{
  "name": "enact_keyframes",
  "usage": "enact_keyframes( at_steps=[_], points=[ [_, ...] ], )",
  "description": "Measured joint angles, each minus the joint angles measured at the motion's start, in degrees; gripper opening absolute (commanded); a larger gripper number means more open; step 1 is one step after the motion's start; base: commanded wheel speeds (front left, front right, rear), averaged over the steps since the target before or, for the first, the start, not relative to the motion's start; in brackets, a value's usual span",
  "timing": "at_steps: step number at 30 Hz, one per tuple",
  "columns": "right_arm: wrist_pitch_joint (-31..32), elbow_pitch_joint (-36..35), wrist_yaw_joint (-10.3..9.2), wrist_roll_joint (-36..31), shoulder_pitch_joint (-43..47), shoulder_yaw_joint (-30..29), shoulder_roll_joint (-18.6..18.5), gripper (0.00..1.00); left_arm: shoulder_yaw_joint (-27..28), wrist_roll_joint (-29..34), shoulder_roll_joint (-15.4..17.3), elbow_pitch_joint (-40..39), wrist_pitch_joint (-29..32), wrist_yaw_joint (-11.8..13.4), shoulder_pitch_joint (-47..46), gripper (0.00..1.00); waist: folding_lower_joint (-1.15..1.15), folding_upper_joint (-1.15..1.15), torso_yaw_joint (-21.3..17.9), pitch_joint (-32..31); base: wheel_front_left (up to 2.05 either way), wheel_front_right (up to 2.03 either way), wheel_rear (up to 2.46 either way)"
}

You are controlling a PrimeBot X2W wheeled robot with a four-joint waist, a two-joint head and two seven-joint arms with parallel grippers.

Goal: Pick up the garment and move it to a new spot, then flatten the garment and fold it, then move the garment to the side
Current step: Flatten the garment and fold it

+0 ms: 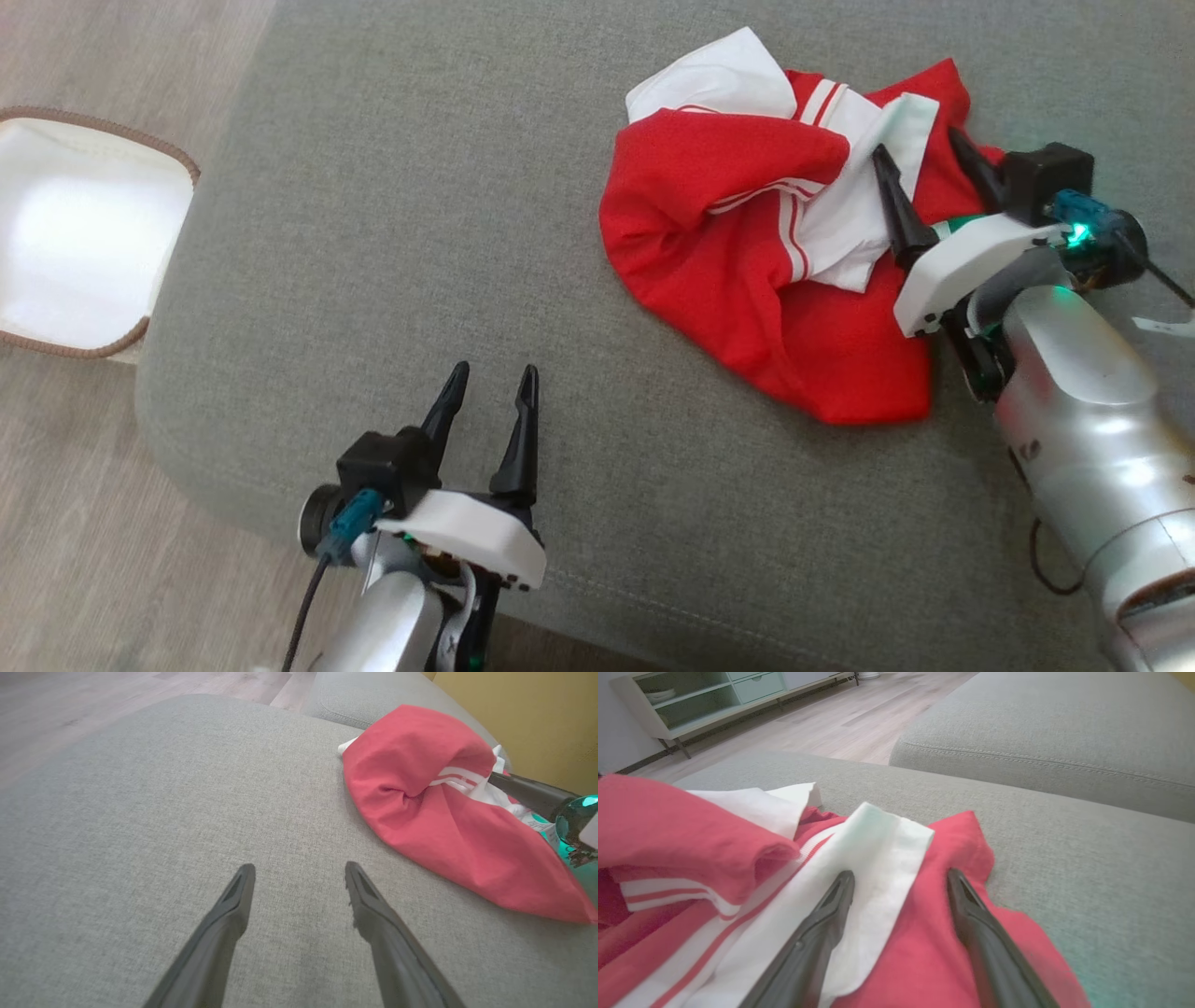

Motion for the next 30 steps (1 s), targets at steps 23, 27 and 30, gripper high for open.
enact_keyframes(
  at_steps=[23,27,30],
  points=[
    [0.0,1.9,0.01,3.3,-5.0,6.0,-1.4,1.00,-2.0,-1.1,0.0,-0.3,0.0,0.4,-0.9,1.00,0.00,0.00,1.7,0.7,0.00,0.00,0.00],
    [0.0,2.4,0.01,4.3,-6.0,8.1,-1.3,0.40,-2.0,-1.4,0.0,-0.5,0.0,0.5,-0.9,1.00,0.00,0.00,1.9,1.0,0.00,0.00,0.00],
    [0.1,4.1,0.00,5.1,-6.2,8.7,-1.3,0.00,-2.0,-1.4,0.0,-0.5,0.0,0.8,-0.9,1.00,0.00,0.00,1.8,0.9,0.00,0.00,0.00]
  ],
)
